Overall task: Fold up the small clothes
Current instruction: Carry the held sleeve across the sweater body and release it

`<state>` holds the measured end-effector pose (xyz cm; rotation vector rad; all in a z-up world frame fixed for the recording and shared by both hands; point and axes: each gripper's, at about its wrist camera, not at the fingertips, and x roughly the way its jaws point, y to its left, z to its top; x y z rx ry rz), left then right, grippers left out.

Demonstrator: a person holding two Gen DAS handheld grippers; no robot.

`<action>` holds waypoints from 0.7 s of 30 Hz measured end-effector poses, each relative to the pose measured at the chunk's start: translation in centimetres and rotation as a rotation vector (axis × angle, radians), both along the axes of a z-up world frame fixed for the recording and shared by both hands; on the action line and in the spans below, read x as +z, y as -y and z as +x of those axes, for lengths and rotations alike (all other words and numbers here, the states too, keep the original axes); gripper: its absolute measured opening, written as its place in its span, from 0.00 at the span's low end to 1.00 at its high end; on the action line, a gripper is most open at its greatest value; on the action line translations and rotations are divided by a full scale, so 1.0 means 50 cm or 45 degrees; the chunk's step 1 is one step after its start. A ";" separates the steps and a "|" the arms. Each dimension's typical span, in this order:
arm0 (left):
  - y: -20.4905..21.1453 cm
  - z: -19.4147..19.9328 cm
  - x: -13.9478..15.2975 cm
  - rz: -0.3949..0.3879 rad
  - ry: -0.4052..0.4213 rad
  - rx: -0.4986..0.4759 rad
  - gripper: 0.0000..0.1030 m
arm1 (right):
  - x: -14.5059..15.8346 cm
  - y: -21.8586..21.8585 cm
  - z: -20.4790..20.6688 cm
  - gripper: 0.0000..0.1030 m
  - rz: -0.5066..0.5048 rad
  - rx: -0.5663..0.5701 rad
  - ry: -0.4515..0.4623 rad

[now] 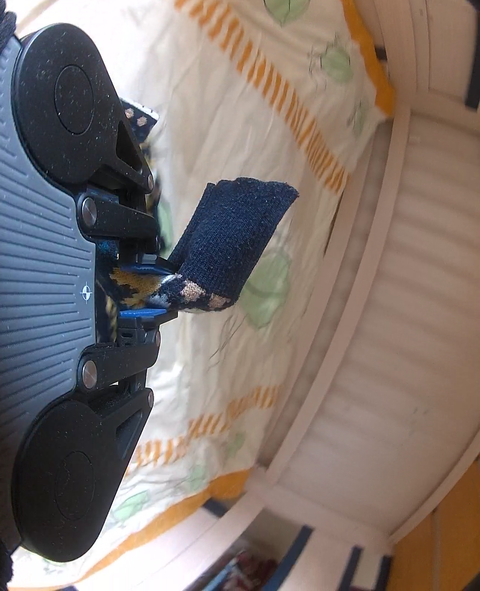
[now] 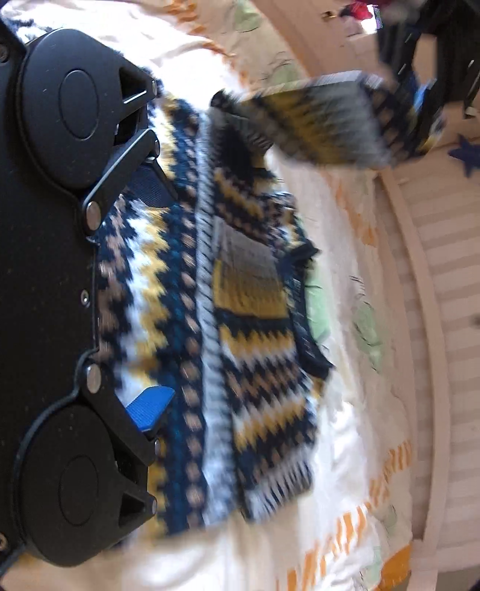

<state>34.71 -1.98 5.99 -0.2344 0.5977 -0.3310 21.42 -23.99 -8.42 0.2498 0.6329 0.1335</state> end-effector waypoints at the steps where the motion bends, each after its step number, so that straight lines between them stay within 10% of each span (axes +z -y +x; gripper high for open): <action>1: 0.024 0.004 -0.013 0.024 0.001 -0.009 0.19 | 0.005 0.013 -0.009 1.00 0.015 -0.004 -0.002; 10: 0.176 -0.016 -0.127 0.166 -0.106 -0.195 0.50 | -0.003 0.074 -0.050 1.00 0.097 -0.087 -0.059; 21: 0.040 -0.086 -0.179 0.309 -0.085 -0.030 0.59 | 0.019 0.071 -0.022 1.00 0.026 -0.082 -0.040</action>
